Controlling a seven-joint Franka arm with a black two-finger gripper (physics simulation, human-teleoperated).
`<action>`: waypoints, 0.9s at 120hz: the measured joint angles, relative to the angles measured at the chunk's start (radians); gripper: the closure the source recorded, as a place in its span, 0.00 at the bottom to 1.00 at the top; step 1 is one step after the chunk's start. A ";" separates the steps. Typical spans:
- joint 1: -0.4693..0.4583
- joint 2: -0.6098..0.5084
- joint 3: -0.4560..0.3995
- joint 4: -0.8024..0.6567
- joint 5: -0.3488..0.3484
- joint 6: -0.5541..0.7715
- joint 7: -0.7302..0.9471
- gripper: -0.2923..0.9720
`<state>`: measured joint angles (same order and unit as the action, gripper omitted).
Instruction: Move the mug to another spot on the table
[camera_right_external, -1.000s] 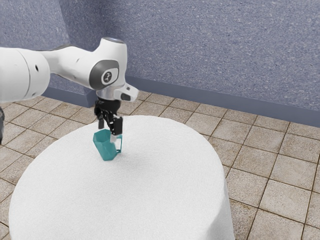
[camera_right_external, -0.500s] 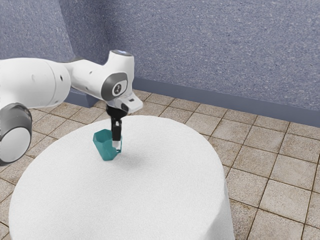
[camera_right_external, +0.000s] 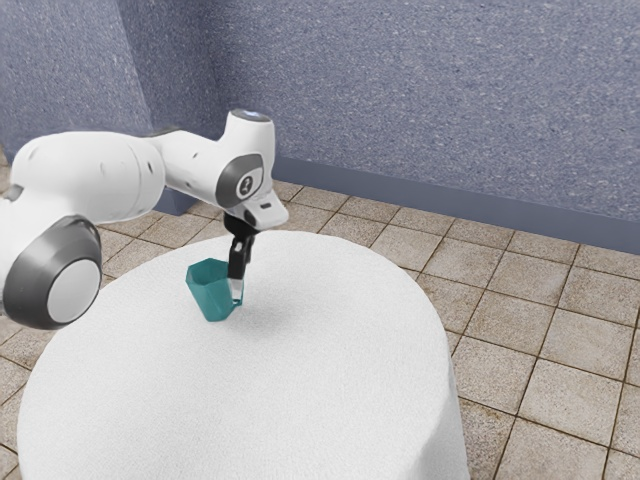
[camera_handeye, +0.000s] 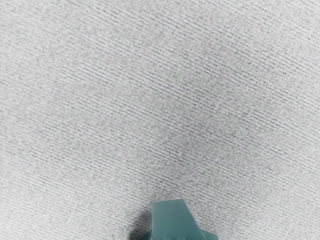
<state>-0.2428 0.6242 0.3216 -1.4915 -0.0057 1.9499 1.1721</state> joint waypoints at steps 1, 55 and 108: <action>0.002 0.003 0.000 0.001 -0.002 0.001 0.002 0.23; 0.034 0.049 -0.001 0.000 -0.077 0.057 0.017 0.29; 0.034 0.052 0.002 -0.007 -0.071 0.046 0.002 0.45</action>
<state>-0.2086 0.6758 0.3238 -1.4982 -0.0765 1.9959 1.1736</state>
